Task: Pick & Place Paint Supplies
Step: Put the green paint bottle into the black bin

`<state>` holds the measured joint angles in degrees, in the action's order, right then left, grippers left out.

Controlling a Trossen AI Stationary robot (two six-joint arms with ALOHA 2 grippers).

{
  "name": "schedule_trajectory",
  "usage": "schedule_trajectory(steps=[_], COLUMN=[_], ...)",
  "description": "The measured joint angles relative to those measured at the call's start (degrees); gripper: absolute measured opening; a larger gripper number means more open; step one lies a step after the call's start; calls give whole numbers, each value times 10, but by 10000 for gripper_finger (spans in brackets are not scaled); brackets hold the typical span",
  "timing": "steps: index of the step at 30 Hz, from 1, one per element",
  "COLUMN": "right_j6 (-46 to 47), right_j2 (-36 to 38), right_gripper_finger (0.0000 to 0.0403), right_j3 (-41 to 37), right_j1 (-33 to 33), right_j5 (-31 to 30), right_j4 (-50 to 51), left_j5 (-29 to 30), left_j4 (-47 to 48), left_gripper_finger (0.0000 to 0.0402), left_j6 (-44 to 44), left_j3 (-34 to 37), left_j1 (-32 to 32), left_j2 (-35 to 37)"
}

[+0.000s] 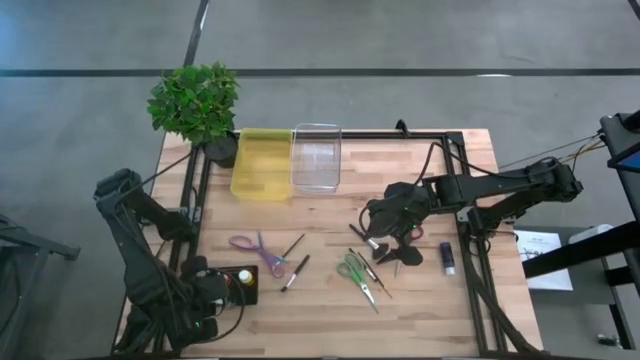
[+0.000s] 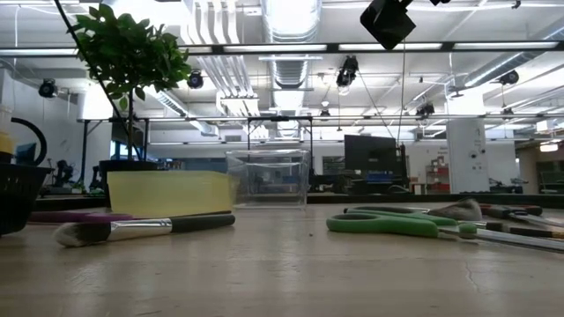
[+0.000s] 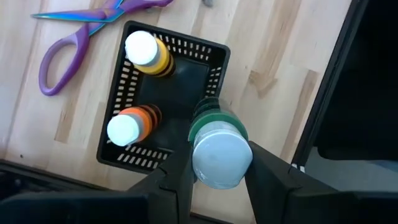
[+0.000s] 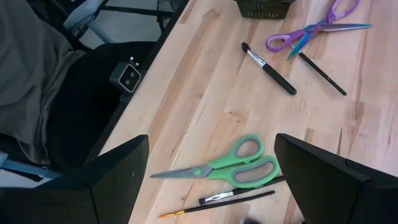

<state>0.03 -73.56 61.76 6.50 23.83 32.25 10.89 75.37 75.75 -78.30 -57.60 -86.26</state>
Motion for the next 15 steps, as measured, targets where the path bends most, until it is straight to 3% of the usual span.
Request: schedule_trajectory(steps=[15], right_j6=[0], right_j2=[0], right_gripper_finger=[346], right_j3=[0], right_j1=[0], right_j5=[0], right_j4=[1], left_j5=[-19], left_j4=[13], left_gripper_finger=[115], left_j6=[38], left_j3=[39], left_j1=[-1], left_j2=[0])
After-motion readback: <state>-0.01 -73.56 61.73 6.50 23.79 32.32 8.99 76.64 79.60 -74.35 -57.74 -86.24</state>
